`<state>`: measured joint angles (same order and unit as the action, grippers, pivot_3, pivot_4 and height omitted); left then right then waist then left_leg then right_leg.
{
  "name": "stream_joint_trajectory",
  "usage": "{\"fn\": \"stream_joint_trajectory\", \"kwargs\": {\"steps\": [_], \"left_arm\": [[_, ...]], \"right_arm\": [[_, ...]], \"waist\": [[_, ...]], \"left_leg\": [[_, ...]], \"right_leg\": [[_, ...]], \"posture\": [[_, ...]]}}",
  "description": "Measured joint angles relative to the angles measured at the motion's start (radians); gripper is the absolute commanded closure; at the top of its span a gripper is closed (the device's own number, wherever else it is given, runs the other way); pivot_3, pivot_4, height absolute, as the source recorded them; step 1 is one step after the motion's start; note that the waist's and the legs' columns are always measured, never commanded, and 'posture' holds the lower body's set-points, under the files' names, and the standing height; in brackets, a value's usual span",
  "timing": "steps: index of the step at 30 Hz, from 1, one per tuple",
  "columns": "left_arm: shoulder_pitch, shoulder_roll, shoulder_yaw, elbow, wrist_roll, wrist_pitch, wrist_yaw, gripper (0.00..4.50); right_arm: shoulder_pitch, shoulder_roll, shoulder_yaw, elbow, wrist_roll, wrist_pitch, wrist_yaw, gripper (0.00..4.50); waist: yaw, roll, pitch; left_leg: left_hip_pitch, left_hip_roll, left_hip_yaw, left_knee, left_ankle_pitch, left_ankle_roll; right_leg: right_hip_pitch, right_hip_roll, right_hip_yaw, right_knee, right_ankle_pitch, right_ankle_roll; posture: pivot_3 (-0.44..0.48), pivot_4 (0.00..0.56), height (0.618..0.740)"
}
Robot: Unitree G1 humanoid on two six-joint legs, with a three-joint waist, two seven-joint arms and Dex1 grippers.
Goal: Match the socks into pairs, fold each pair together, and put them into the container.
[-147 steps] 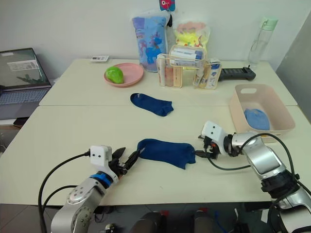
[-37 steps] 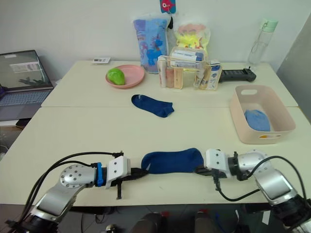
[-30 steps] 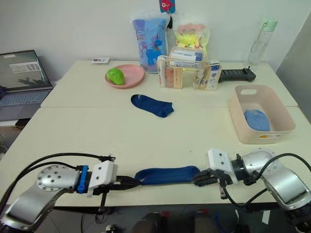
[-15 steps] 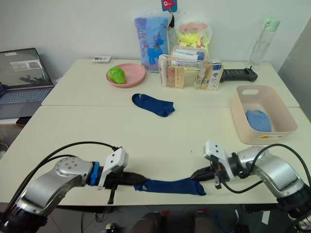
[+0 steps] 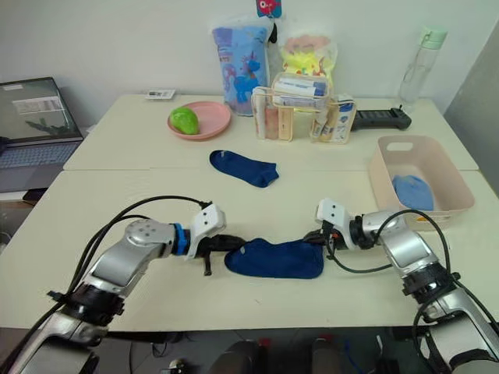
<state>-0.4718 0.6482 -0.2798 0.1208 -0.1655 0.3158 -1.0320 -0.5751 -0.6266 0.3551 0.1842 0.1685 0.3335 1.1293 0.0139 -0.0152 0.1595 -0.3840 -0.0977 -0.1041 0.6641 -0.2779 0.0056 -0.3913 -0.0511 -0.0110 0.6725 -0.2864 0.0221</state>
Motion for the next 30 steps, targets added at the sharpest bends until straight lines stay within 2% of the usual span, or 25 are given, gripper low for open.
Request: {"fn": "stream_joint_trajectory", "kwargs": {"steps": [4, 5, 6, 9, 12, 15, 18, 22, 26, 30], "left_arm": [[-0.002, -0.011, 0.0, 0.034, 0.027, -0.054, -0.004, 4.47], [-0.002, -0.014, 0.001, 0.038, 0.03, -0.062, -0.003, 4.29], [-0.002, -0.019, 0.002, 0.043, 0.031, -0.068, -0.001, 4.09], [-0.001, -0.024, 0.007, 0.05, 0.031, -0.081, -0.005, 3.26], [0.003, -0.024, 0.041, 0.049, 0.019, -0.066, 0.0, 2.28], [0.016, -0.021, 0.118, 0.046, -0.028, -0.006, 0.016, 1.36], [0.055, -0.016, 0.185, -0.002, -0.094, 0.084, 0.021, 1.36], [0.178, -0.011, 0.271, -0.147, -0.203, 0.239, 0.038, 1.36], [0.25, -0.006, 0.259, -0.203, -0.2, 0.264, 0.067, 1.36], [0.268, -0.008, 0.235, -0.212, -0.161, 0.244, 0.106, 1.36]], "right_arm": [[0.001, 0.001, -0.015, 0.01, -0.023, -0.021, -0.003, 4.5], [0.003, 0.001, -0.021, 0.01, -0.025, -0.023, -0.007, 4.5], [0.005, 0.002, -0.028, 0.009, -0.025, -0.023, -0.012, 4.28], [0.018, 0.009, -0.07, -0.004, -0.014, -0.013, -0.025, 3.54], [0.034, 0.009, -0.128, -0.055, 0.013, 0.01, -0.048, 2.49], [0.067, 0.001, -0.172, -0.113, 0.043, 0.053, -0.065, 2.48], [0.113, -0.012, -0.2, -0.182, 0.061, 0.099, -0.081, 2.48], [0.24, -0.058, -0.268, -0.31, 0.121, 0.226, -0.112, 2.48], [0.28, -0.052, -0.296, -0.416, 0.188, 0.349, -0.154, 2.48], [0.28, -0.021, -0.298, -0.434, 0.216, 0.422, -0.21, 2.48]], "waist": [[-0.006, 0.0, 0.0], [-0.007, 0.0, 0.0], [-0.007, 0.0, 0.0], [-0.007, 0.0, 0.0], [-0.01, 0.0, 0.0], [-0.013, 0.0, 0.0], [-0.014, 0.0, 0.0], [-0.014, 0.0, 0.0], [-0.013, 0.0, 0.0], [-0.013, 0.0, 0.0]], "left_leg": [[0.0, 0.0, 0.0, 0.0, 0.0, 0.0], [0.0, 0.0, 0.0, 0.0, 0.0, -0.001], [0.001, 0.0, 0.0, 0.0, 0.0, -0.001], [0.0, 0.0, 0.0, 0.0, 0.001, -0.001], [0.0, 0.0, 0.0, 0.0, 0.001, -0.001], [0.0, 0.0, 0.0, 0.0, 0.001, -0.001], [-0.001, 0.0, 0.0, 0.0, 0.0, -0.001], [-0.001, 0.0, 0.0, 0.0, 0.0, -0.001], [0.0, 0.0, 0.0, 0.0, -0.001, 0.001], [0.0, 0.0, 0.0, 0.0, -0.001, 0.002]], "right_leg": [[0.0, 0.0, 0.0, 0.001, 0.0, 0.0], [0.0, 0.0, 0.0, 0.002, 0.0, 0.0], [0.0, 0.0, 0.0, 0.002, 0.0, 0.0], [-0.001, 0.0, 0.0, 0.002, 0.0, 0.0], [-0.001, 0.0, 0.0, 0.003, 0.0, 0.0], [-0.002, 0.0, 0.0, 0.003, 0.0, 0.0], [-0.002, 0.0, 0.001, 0.003, 0.0, 0.0], [-0.002, 0.0, 0.001, 0.003, 0.0, 0.001], [-0.002, 0.0, 0.001, 0.005, 0.0, 0.0], [-0.002, 0.0, 0.001, 0.005, 0.0, 0.0]], "posture": [[0.0, 0.15, 0.74], [0.0, 0.15, 0.74], [0.0, 0.15, 0.74], [0.0, 0.15, 0.74], [0.0, 0.15, 0.74], [0.0, 0.15, 0.74], [0.0, 0.15, 0.74], [0.0, 0.15, 0.74], [0.0, 0.15, 0.74], [0.0, 0.15, 0.74]]}}
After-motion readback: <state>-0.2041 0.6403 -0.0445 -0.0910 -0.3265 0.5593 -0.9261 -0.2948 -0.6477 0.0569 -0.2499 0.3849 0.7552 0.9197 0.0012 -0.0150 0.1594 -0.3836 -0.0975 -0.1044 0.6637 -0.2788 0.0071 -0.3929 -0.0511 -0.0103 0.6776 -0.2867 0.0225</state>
